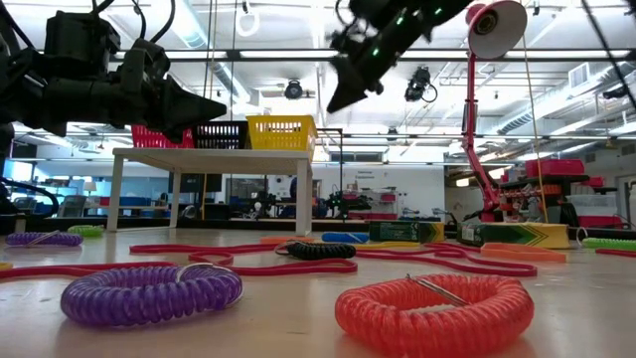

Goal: Pick & Place Office Desk Supplies
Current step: Put the red rubber band into the red bin on the shelf

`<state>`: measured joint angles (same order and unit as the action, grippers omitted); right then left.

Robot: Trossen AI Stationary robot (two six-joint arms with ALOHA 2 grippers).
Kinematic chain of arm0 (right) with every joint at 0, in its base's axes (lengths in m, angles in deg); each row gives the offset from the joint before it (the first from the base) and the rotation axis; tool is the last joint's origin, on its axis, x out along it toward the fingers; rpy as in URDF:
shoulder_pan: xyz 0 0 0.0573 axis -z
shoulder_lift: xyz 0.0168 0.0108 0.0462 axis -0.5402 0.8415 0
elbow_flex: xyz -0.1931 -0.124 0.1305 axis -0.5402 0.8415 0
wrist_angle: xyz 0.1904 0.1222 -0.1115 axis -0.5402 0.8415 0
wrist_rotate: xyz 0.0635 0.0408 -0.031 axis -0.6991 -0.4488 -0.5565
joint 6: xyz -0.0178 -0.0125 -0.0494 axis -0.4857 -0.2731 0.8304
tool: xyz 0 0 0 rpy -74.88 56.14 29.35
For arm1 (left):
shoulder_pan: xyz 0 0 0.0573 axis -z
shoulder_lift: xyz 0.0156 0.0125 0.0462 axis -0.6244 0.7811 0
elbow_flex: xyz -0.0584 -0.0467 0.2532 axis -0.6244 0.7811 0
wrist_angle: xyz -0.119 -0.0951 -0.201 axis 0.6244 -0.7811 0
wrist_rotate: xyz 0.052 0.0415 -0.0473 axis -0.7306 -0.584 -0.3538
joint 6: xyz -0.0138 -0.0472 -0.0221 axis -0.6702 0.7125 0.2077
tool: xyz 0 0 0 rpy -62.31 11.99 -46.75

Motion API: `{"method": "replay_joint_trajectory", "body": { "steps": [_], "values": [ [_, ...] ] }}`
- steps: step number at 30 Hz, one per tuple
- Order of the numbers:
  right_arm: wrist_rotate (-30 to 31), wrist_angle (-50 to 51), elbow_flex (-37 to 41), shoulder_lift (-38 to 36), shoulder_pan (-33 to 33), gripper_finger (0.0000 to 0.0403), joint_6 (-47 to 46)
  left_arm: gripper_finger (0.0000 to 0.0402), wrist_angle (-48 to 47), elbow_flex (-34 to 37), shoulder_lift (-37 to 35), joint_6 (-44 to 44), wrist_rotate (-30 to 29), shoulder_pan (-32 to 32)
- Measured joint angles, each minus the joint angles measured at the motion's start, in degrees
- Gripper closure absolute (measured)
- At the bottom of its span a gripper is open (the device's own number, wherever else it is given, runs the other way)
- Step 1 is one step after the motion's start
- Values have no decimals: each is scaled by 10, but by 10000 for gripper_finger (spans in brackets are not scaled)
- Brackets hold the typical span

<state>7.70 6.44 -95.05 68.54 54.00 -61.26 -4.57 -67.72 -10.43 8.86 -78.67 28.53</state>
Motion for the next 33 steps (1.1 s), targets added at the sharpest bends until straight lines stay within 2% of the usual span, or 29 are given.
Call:
{"method": "replay_joint_trajectory", "body": {
  "steps": [3,8,11,18,23,25,27,30,33],
  "values": [
    [-2,-69,106,-50,-42,400,-2,391,0,0,0,0,0,0],
    [1,-286,313,-142,-130,401,-53,391,0,0,0,0,0,0],
    [15,-372,408,-176,-189,401,-90,391,0,0,0,0,0,0],
    [106,-517,550,-206,-310,400,-141,391,10,0,0,5,4,0],
    [152,-592,610,-206,-354,396,-151,391,-12,-15,0,109,34,0],
    [166,-617,624,-206,-365,396,-151,391,-57,-44,0,123,105,6],
    [175,-638,634,-206,-372,396,-151,392,-144,-82,0,125,119,44],
    [177,-636,640,-206,-381,395,-151,393,-362,-168,7,89,16,123],
    [178,-635,641,-206,-389,395,-161,384,-582,-260,33,106,-82,189]
  ]
}}
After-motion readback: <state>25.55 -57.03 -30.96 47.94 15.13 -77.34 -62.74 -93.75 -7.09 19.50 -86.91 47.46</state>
